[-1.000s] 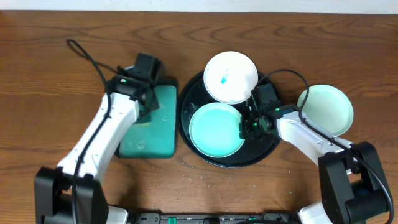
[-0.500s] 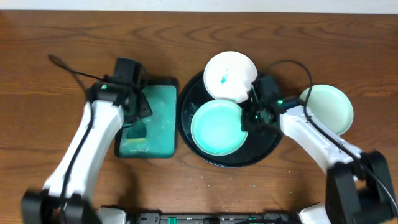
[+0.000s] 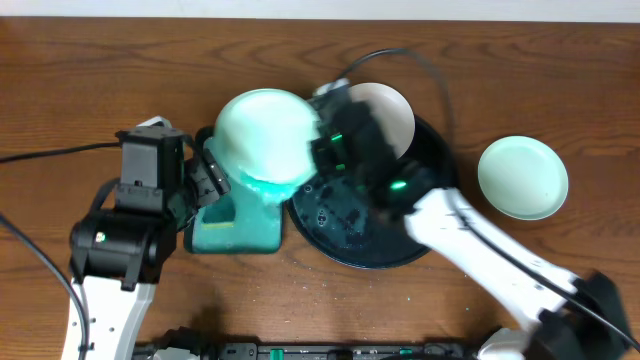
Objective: Clean dirty plates on tray and stack at the side
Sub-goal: 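Lift the front plate with the right gripper and tilt it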
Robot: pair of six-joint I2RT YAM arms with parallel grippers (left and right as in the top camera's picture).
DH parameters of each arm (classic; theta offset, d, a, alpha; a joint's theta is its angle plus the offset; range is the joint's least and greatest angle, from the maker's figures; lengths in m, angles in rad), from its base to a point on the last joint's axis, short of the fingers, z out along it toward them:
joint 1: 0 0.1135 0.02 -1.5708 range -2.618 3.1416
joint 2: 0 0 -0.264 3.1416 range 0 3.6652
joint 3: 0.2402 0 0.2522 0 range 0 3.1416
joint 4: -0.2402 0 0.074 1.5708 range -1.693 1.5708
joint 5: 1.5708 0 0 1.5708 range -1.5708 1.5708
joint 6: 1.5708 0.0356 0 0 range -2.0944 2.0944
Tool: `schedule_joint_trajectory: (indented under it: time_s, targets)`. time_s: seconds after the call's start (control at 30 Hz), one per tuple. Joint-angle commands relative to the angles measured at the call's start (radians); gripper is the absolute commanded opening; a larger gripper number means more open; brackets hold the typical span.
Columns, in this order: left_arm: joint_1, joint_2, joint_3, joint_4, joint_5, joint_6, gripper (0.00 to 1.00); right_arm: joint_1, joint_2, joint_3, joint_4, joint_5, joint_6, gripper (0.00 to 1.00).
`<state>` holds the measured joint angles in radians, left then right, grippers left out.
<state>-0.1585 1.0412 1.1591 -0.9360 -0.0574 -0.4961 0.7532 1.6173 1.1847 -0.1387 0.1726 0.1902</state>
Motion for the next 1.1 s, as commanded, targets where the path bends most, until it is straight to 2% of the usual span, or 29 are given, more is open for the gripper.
schedule_joint_trajectory:
  time_s: [0.0, 0.5, 1.07]
  targets:
    - [0.003, -0.009, 0.023, -0.002, -0.002, 0.010, 0.81, 0.077, 0.080, 0.006, 0.074, 0.258, -0.131, 0.01]
    - [0.003, 0.000, 0.022, -0.002, -0.002, 0.010, 0.81, 0.328, 0.082, 0.006, 0.331, 0.815, -0.515, 0.01]
    - [0.003, 0.002, 0.022, -0.002, -0.002, 0.010, 0.81, 0.357, 0.082, 0.006, 0.451, 0.848, -0.618, 0.01]
